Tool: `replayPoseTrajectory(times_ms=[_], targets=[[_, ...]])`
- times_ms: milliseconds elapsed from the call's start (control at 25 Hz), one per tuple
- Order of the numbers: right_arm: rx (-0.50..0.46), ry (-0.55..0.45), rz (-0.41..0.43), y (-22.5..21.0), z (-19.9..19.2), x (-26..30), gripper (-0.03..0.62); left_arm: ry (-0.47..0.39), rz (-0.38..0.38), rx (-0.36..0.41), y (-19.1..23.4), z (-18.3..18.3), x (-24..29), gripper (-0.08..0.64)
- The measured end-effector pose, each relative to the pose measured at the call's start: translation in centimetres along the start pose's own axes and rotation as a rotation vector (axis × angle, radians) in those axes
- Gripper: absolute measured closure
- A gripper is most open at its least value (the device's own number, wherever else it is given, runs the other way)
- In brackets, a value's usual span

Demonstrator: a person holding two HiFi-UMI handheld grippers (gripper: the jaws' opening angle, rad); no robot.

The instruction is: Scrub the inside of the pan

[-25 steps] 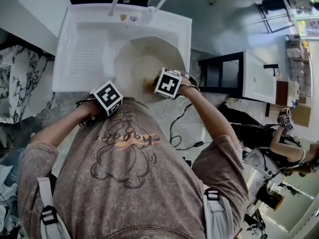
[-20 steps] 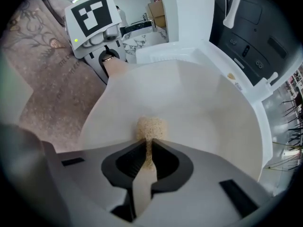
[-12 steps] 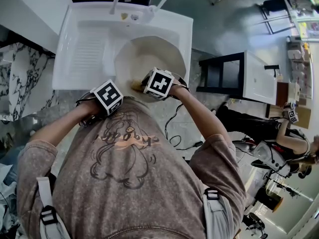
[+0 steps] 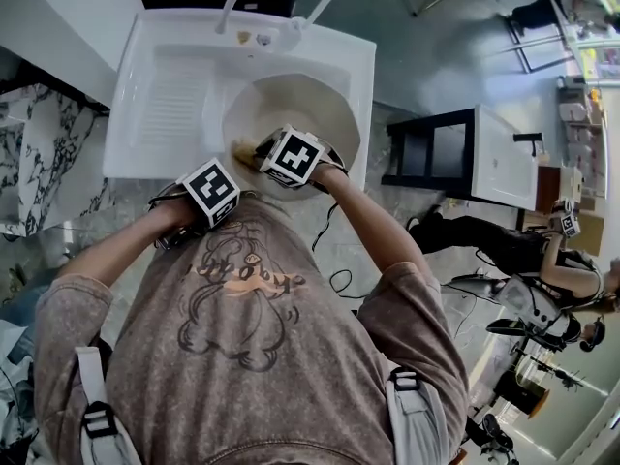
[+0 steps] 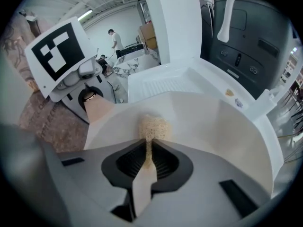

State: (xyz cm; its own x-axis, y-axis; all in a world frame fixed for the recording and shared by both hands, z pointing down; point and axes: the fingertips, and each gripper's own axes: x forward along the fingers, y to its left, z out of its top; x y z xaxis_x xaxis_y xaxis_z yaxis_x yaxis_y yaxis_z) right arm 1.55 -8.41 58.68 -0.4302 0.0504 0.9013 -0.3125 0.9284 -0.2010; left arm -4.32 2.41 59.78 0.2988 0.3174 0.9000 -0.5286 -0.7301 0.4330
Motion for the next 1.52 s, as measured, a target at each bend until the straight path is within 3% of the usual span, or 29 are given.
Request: replayPoseTrajectory(times_ms=[360,720,1120,1520], targets=[[0.067,-0.113,-0.083,-3.1,3.6,-0.7,0.541,0.001,-0.001,0.007,-0.2,0.0,0.0,0.517],[0.105,-0.121,-0.176,-6.4,4.7,-0.3,0.541,-0.003,-0.007,-0.004,0.1,-0.3,0.1,0.517],[0.227,-0.190,-0.334,-12.0,4.2,-2.7,0.541,0.001,0.000,0.005,-0.2,-0.4,-0.2,0.517],[0.230,-0.101,-0.404,-14.0,0.6,-3.4,0.541,0.000,-0.005,0.005,-0.2,-0.6,-0.2,0.517]])
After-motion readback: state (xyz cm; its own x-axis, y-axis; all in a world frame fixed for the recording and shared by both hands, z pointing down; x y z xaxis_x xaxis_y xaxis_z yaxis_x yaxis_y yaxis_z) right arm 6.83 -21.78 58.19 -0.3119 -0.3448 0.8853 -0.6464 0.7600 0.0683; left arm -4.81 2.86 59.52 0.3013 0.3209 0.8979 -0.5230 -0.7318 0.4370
